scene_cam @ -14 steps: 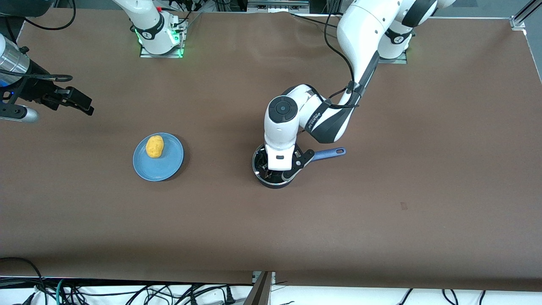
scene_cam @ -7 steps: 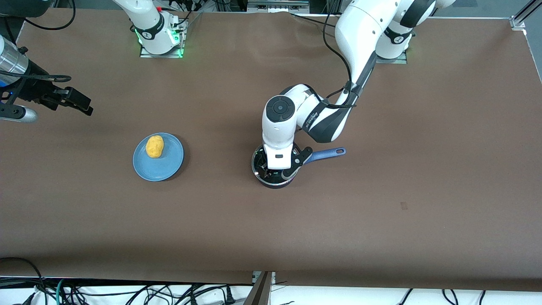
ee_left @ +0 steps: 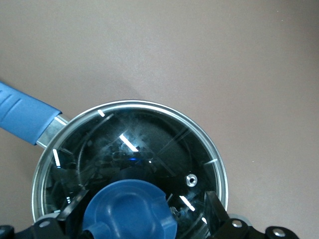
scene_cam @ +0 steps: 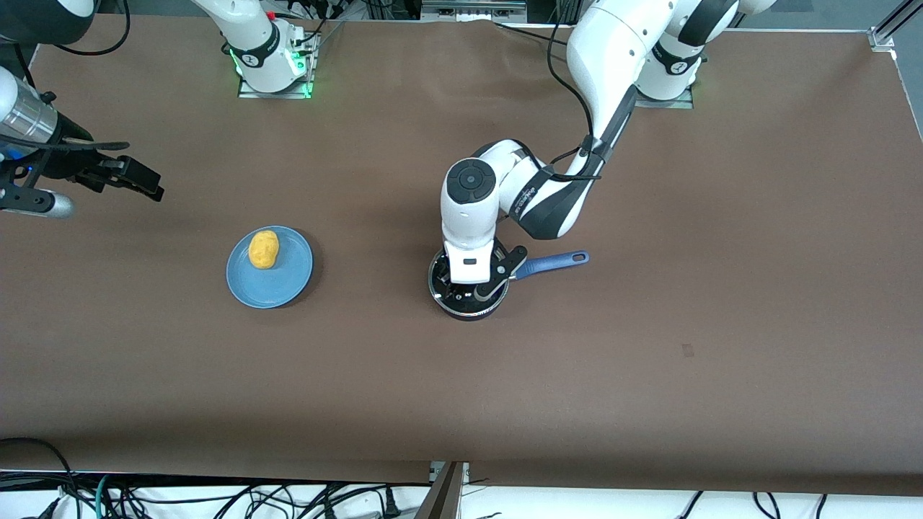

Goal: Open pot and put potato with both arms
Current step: 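Close the left gripper on the blue lid knob, then lift the lid with the left gripper while the right gripper reaches the potato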

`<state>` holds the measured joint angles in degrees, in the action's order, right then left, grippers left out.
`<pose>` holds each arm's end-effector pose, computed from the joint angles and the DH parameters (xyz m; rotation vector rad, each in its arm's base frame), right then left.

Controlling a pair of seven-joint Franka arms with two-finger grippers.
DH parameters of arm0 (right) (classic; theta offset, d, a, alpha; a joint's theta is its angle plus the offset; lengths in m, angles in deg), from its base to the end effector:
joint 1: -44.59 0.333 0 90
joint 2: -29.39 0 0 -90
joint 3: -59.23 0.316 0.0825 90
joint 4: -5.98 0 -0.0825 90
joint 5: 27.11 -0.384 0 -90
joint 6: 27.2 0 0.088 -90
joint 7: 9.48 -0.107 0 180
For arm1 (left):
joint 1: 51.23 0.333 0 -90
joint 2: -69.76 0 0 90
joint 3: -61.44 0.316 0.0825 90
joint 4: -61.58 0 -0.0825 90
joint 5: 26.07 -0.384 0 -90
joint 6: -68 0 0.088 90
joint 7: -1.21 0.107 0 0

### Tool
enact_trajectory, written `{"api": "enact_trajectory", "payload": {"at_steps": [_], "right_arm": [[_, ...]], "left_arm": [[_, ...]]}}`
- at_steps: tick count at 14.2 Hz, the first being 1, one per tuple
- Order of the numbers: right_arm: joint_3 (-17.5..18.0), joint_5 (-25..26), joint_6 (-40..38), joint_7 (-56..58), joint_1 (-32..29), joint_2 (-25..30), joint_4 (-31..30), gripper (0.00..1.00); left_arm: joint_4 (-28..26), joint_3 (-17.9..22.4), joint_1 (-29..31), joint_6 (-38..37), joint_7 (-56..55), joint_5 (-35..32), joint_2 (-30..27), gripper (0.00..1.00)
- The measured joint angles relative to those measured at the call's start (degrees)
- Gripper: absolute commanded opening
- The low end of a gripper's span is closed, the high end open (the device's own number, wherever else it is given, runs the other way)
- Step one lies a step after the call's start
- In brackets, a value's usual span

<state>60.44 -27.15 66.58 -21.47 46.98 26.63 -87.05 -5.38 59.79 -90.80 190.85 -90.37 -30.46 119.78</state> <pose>0.5711 0.0357 0.5780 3.1296 -0.2297 -0.0549 0.5882 -0.5021 0.2749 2.7890 1.2658 0.1262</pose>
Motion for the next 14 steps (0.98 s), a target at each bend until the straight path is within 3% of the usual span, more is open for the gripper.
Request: {"api": "enact_trajectory", "payload": {"at_steps": [2, 6, 7, 8, 14], "right_arm": [[0.00, 0.01, -1.15, 1.40, 0.00, -0.10, 0.00, 1.00], [0.04, 0.37, -2.31, 3.88, 0.04, -0.04, 0.01, 1.00], [0.07, 0.56, -2.31, 4.48, 0.07, -0.04, 0.01, 1.00], [0.09, 0.76, -2.31, 4.93, 0.09, -0.04, 0.03, 1.00], [0.23, 1.08, -2.33, 5.53, 0.12, -0.15, 0.02, 1.00]], "left_arm": [[0.12, 0.04, 0.00, -1.70, 0.05, 0.00, 0.00, 0.98], [0.33, 0.04, 0.00, -4.08, 0.14, 0.00, 0.00, 0.77], [0.50, 0.04, -0.01, -4.36, 0.18, 0.00, 0.00, 0.63], [0.64, 0.04, -0.01, -4.58, 0.18, 0.00, 0.00, 0.57], [1.24, 0.03, -0.04, -5.16, 0.50, 0.00, 0.21, 0.36]]}}
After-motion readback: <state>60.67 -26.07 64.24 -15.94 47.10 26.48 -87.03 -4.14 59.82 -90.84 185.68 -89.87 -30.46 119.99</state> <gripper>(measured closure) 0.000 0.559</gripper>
